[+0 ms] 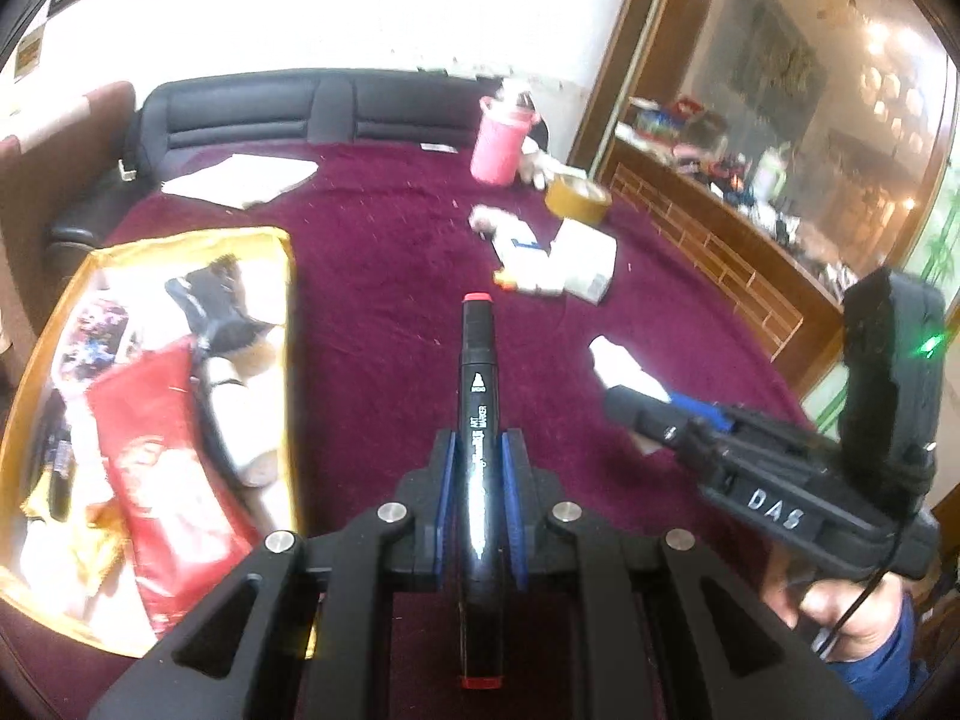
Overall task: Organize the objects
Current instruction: 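Carry the marker and dropper bottle into the tray and open both grippers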
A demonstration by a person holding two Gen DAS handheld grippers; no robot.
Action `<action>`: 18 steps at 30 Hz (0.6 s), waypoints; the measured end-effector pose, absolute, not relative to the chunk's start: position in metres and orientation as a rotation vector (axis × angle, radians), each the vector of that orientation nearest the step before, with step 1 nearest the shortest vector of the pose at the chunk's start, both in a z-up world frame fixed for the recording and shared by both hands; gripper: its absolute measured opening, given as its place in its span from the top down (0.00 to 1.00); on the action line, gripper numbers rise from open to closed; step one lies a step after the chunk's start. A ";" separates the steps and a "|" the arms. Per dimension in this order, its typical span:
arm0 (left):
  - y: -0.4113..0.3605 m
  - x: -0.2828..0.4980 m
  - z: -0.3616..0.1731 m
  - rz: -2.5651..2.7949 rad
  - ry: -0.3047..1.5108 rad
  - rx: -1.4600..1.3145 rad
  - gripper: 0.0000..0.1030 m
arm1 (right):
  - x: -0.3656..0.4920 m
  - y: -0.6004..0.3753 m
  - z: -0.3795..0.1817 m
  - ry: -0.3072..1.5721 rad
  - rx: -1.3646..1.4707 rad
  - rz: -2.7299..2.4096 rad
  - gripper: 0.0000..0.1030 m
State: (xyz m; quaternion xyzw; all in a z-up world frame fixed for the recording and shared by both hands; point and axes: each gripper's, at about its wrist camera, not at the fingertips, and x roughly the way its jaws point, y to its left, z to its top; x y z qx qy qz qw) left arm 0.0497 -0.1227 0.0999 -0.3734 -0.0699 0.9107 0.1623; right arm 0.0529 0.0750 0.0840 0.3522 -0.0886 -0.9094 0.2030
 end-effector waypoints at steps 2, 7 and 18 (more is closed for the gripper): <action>-0.134 0.053 0.107 2.612 -0.218 -1.042 0.86 | 0.054 0.063 0.090 -0.227 0.965 -2.525 0.72; -0.177 0.059 0.122 2.680 -0.301 -0.986 0.86 | 0.048 0.032 0.103 -0.188 0.934 -2.480 0.72; -0.279 0.035 0.118 2.765 -0.485 -1.061 0.86 | 0.014 -0.051 0.120 -0.099 0.935 -2.373 0.72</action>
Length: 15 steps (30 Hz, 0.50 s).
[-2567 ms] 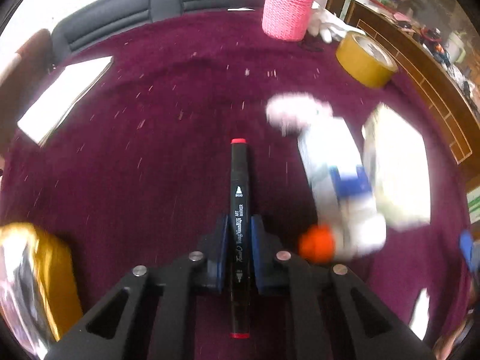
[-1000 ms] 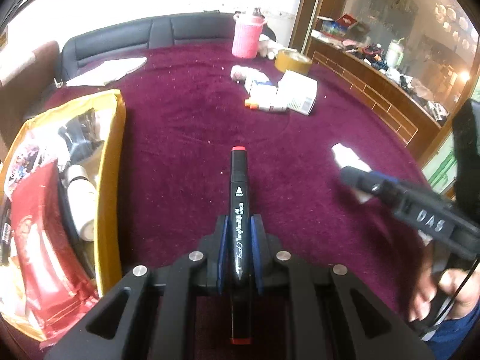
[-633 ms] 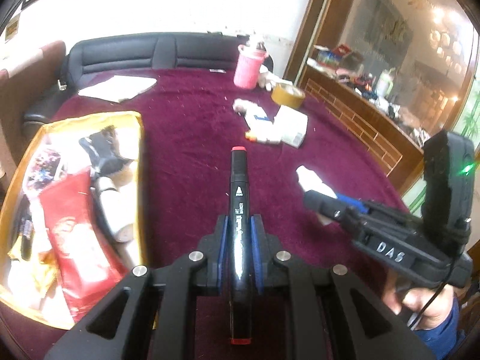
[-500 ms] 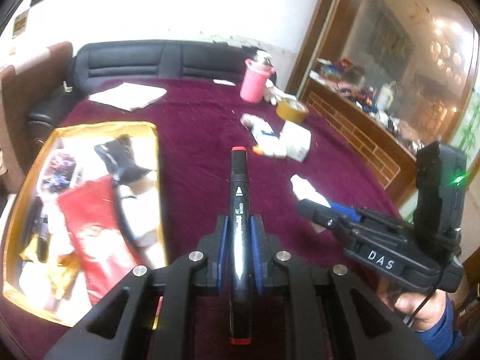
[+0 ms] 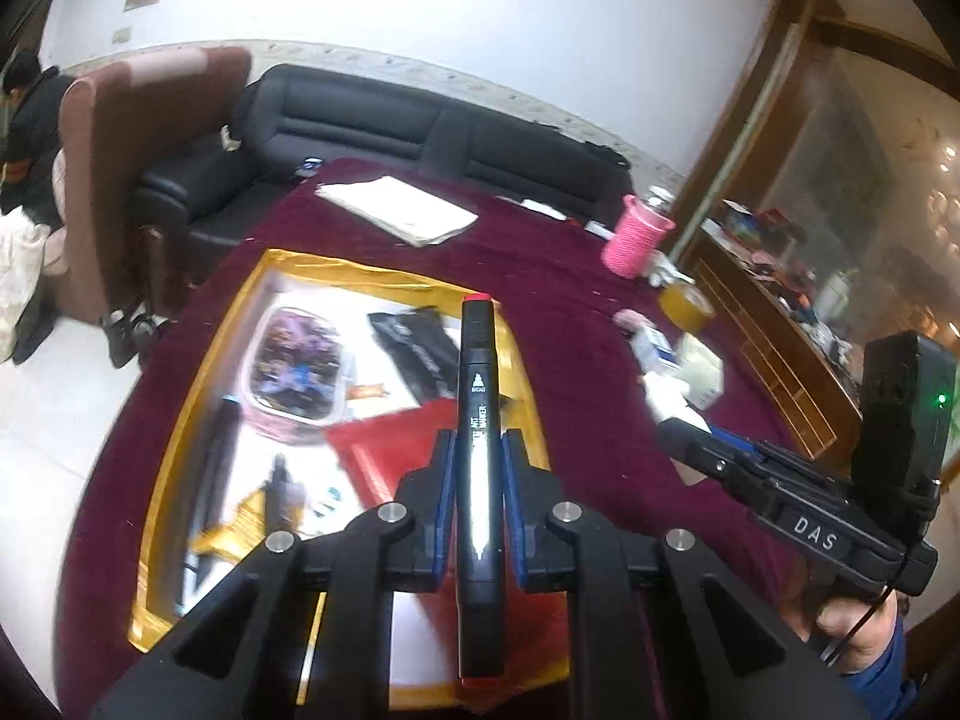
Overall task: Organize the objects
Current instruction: 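Carry the marker and dropper bottle into the tray and open both grippers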
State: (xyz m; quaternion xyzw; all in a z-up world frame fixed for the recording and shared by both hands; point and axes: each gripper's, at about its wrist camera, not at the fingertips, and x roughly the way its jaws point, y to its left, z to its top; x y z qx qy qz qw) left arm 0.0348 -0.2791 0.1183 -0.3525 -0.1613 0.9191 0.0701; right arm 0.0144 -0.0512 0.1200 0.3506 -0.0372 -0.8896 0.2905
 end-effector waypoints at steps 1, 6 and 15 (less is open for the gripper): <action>-0.283 0.031 0.117 2.764 -0.485 -1.076 0.86 | 0.009 -0.060 0.119 -0.089 0.944 -2.365 0.72; -0.298 -0.003 0.110 2.747 -0.498 -1.157 0.86 | -0.019 -0.093 0.110 -0.070 1.001 -2.331 0.72; -0.310 -0.059 0.075 2.694 -0.561 -1.346 0.86 | -0.074 -0.141 0.090 0.004 1.081 -2.354 0.72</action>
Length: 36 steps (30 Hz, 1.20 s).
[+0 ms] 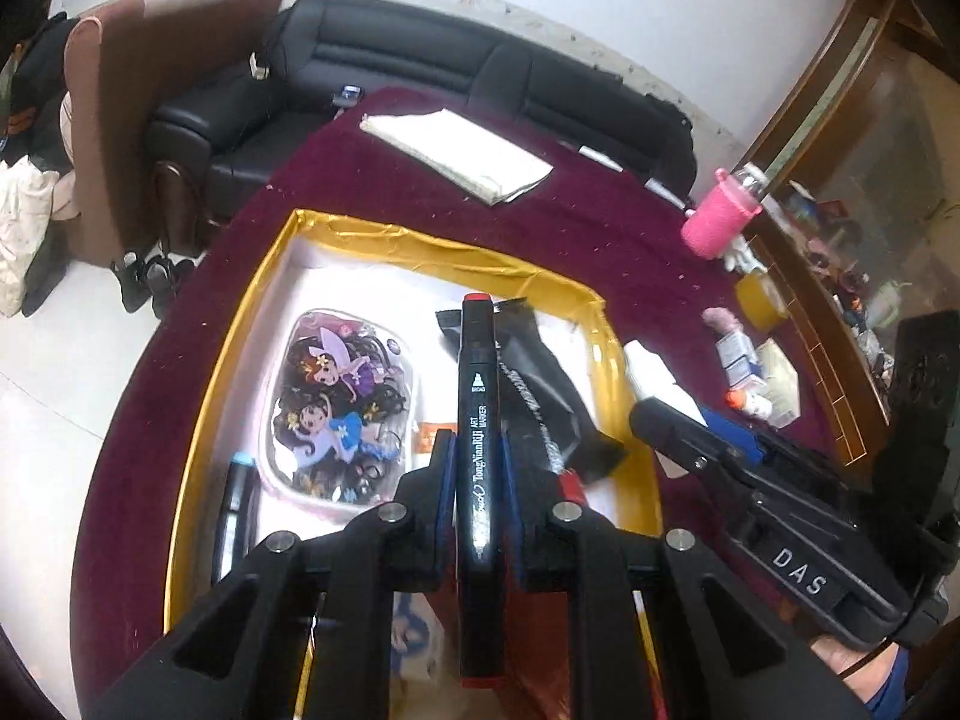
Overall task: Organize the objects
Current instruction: 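Carry the marker and dropper bottle into the tray and open both grippers, then grasp the orange-capped white bottle with the right gripper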
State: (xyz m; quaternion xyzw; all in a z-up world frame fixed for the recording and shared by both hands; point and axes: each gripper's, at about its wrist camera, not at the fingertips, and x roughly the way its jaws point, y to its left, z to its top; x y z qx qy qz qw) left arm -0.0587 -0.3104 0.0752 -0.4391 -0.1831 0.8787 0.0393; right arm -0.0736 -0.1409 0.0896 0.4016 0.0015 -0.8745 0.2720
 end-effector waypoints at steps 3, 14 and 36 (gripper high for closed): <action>-0.314 -0.070 0.065 2.684 -0.557 -1.389 0.86 | -0.086 -0.150 0.081 0.054 1.105 -2.376 0.72; -0.311 -0.083 0.048 2.673 -0.524 -1.452 0.86 | -0.106 -0.153 0.057 0.053 1.175 -2.378 0.71; -0.282 -0.042 0.091 2.707 -0.512 -1.354 0.38 | -0.061 -0.093 0.089 -0.131 1.096 -2.315 0.47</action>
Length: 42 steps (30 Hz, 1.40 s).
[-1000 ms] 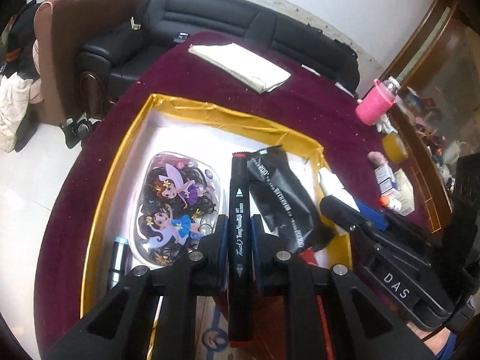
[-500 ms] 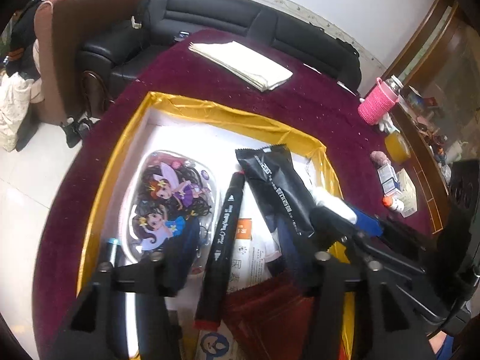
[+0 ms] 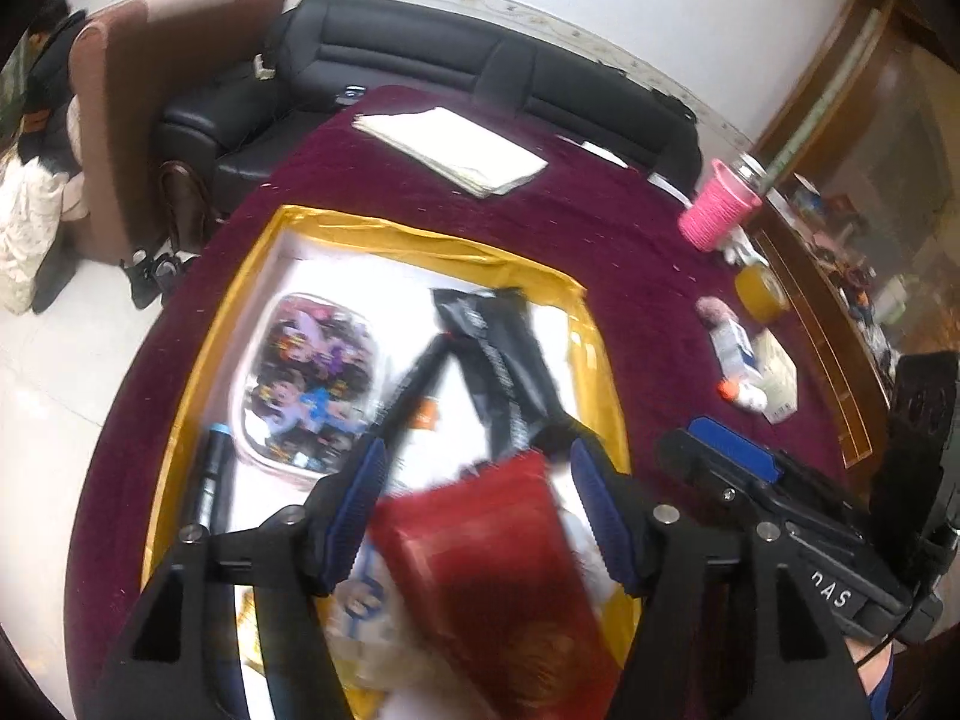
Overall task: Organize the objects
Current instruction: 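Grasp the orange-capped white bottle with the right gripper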
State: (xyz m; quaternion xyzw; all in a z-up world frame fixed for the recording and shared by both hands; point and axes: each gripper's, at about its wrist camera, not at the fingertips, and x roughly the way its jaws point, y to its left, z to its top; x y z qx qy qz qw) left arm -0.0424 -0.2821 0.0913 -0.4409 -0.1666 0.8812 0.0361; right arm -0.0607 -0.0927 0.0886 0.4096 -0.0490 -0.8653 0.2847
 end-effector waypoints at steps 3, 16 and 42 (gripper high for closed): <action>-0.258 -0.039 0.099 2.697 -0.445 -1.338 0.36 | -0.054 -0.065 0.089 -0.166 1.093 -2.329 0.45; -0.112 -0.044 0.086 2.478 -0.363 -1.332 0.31 | -0.092 0.119 0.088 -0.418 1.085 -2.580 0.41; -0.098 -0.041 0.040 2.366 -0.345 -1.430 0.31 | -0.154 0.040 0.037 0.223 1.189 -2.414 0.41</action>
